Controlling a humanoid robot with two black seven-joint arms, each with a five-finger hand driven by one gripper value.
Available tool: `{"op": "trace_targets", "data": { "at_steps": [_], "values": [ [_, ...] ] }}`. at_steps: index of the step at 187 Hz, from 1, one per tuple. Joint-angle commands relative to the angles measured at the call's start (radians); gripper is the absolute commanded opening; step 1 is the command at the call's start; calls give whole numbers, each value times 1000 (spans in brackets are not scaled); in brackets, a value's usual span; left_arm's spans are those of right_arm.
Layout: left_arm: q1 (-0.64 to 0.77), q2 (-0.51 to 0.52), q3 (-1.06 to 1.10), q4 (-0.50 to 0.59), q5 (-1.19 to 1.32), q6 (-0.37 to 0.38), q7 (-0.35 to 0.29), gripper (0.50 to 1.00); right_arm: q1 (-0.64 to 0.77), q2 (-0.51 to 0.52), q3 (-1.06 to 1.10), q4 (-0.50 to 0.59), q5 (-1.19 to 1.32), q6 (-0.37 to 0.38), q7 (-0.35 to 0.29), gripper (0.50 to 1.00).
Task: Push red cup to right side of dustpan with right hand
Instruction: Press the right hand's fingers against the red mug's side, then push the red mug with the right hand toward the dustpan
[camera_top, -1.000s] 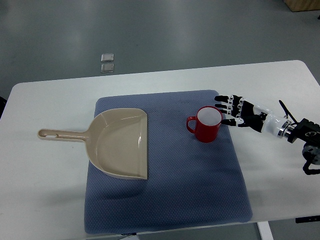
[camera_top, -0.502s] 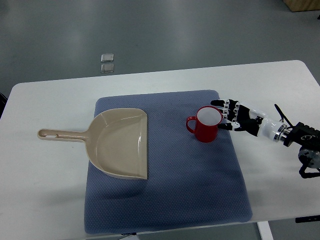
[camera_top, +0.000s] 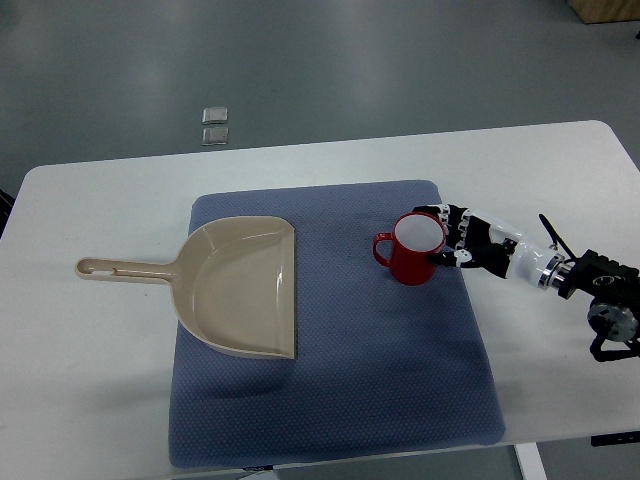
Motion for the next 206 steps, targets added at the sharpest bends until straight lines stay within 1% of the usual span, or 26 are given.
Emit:
{"op": "trace_targets", "data": {
  "at_steps": [1,144,206],
  "values": [
    [0,0,0,0,0,0,0,1000,0,9,-2,4,-2,0,0,928],
    [0,0,0,0,0,0,0,1000,10,62,-2,13,-22,0,0,928],
    [0,0,0,0,0,0,0,1000,9,105,-3,13,-52,0,0,930]
  ]
}}
